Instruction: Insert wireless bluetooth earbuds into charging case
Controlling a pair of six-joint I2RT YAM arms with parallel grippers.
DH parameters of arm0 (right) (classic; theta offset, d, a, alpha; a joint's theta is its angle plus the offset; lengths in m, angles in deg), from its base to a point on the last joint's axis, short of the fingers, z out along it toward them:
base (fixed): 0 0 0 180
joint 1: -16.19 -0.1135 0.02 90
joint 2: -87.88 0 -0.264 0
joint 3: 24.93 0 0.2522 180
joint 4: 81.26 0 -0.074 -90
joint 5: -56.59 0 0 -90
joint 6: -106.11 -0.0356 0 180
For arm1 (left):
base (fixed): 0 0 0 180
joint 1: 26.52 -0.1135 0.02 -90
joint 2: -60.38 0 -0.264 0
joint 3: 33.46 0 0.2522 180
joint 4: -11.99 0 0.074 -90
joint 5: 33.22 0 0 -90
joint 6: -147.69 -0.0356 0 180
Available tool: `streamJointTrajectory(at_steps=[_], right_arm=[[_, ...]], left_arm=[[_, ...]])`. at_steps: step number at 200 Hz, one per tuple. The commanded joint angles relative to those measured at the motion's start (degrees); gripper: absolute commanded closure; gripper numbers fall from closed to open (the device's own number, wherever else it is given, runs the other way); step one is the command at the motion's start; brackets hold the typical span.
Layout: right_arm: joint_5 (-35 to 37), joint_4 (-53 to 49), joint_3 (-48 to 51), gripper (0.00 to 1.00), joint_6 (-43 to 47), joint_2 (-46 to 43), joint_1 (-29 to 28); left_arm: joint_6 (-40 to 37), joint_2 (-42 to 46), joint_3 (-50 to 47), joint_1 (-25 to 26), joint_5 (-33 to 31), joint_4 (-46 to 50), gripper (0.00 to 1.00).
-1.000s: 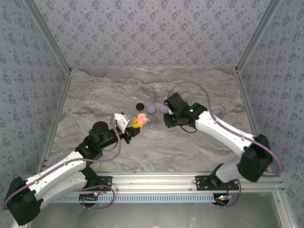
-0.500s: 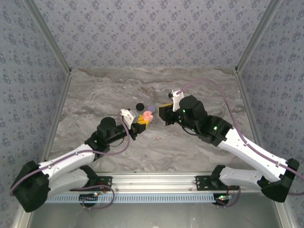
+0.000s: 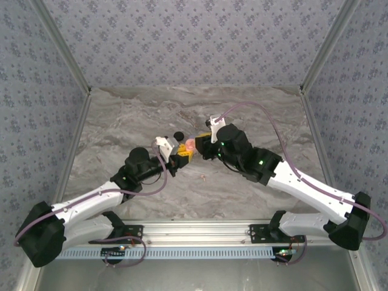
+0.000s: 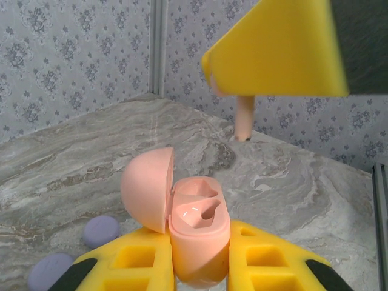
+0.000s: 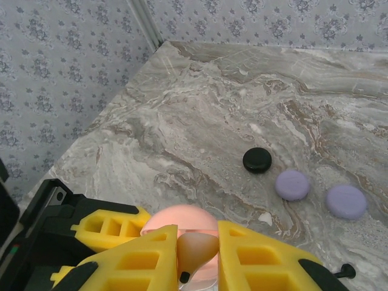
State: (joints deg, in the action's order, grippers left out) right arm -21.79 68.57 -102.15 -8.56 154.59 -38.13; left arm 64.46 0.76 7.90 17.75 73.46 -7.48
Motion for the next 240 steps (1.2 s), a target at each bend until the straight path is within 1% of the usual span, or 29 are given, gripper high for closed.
streamJointTrajectory(at_steps=[1, 114, 179, 207, 220, 240], right_arm=[[1.5, 1.2, 0.6, 0.79, -0.9, 1.0, -0.5], [0.8, 0.1, 1.0, 0.79, -1.3, 3.6, -0.6], [-1.2, -0.3, 0.5, 0.78, -1.3, 4.3, -0.6], [-2.6, -2.0, -0.2, 0.72, -1.6, 4.4, -0.5], [-3.7, -2.1, -0.7, 0.66, -1.8, 4.1, -0.3], [-6.0, -1.9, -1.5, 0.58, -2.0, 3.1, 0.6]], left_arm=[[0.5, -0.1, 2.6, 0.4, 1.3, -2.5, 1.00], [0.5, 0.3, 3.0, 0.4, 0.5, -2.8, 1.00], [0.3, 0.4, 3.0, 0.5, -0.1, -2.9, 1.00], [0.2, 0.4, 3.0, 0.5, -0.3, -3.1, 1.00], [0.2, 0.3, 2.9, 0.4, -0.3, -3.1, 1.00], [0.2, 0.3, 2.6, 0.4, -0.3, -3.1, 1.00]])
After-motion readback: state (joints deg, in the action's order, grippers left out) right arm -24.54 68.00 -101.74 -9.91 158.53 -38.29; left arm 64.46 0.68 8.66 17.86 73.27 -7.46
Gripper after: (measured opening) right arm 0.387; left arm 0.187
